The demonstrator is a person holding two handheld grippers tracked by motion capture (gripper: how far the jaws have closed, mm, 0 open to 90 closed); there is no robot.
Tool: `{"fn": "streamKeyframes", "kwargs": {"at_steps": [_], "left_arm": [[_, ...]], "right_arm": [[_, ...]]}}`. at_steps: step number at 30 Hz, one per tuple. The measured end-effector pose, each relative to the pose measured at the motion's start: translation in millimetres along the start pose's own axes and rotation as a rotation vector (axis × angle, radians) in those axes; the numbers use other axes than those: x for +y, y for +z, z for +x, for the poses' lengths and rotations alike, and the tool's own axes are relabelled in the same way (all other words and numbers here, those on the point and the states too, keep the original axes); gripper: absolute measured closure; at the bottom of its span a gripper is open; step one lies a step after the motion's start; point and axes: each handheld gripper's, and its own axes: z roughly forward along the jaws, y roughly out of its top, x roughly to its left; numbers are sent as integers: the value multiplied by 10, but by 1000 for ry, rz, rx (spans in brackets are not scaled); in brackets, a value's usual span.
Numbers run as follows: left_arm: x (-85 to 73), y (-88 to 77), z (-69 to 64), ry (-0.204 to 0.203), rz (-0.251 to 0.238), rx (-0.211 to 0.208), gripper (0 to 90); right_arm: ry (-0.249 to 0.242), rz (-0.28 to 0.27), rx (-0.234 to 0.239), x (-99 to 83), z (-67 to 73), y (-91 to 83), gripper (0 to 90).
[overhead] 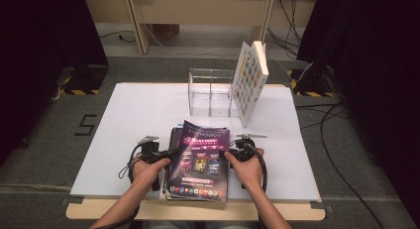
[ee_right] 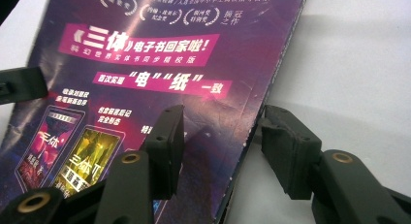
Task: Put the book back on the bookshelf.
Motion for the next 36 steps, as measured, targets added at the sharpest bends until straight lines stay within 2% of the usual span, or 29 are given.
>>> {"fn": "streamKeyframes", "kwargs": {"at_steps": [2,6,8,9,10,11,12,15,17,20,22,24,25,28,30,32,35,36], "left_arm": [[4,5,-13,-3,5,6,838],[-4,3,-44,-27,-6,-17,843],[-6,1,-65,-26,-7,-21,844],[-9,-7,-100,-53,-8,-46,844],[-9,-7,-100,-53,-8,-46,844],[3,-24,-139,-63,-11,-77,844],[9,-25,-155,-58,-12,-79,845],[12,-4,-171,-49,-3,-67,844],[-1,42,-178,-67,6,-64,844],[-27,65,-200,-65,4,-51,844],[-45,75,-207,-45,3,-39,844],[-54,88,-191,-61,21,-49,843],[-59,94,-188,-70,31,-51,842],[-60,108,-197,-67,35,-47,840],[-49,124,-204,-65,39,-46,840],[-40,147,-209,-62,43,-46,839],[-28,169,-212,-61,50,-40,835],[-23,170,-214,-58,54,-36,830]], "right_arm": [[-3,10,3,11,-7,-5,515],[2,21,12,12,-47,-34,522],[9,23,19,14,-64,-43,523],[12,32,12,23,-84,-62,519],[12,32,12,23,-84,-62,519],[16,36,8,36,-110,-87,523],[20,38,8,43,-120,-100,522],[15,36,7,58,-148,-123,522],[29,36,6,77,-198,-133,520],[43,37,6,76,-247,-118,511],[82,38,32,79,-282,-94,504],[97,38,62,92,-306,-58,503],[106,43,68,108,-312,-48,503],[120,54,73,148,-333,-33,504],[146,67,88,221,-384,-2,511],[146,62,86,240,-401,7,512],[165,68,96,279,-439,25,531],[158,64,94,290,-446,14,582]]}}
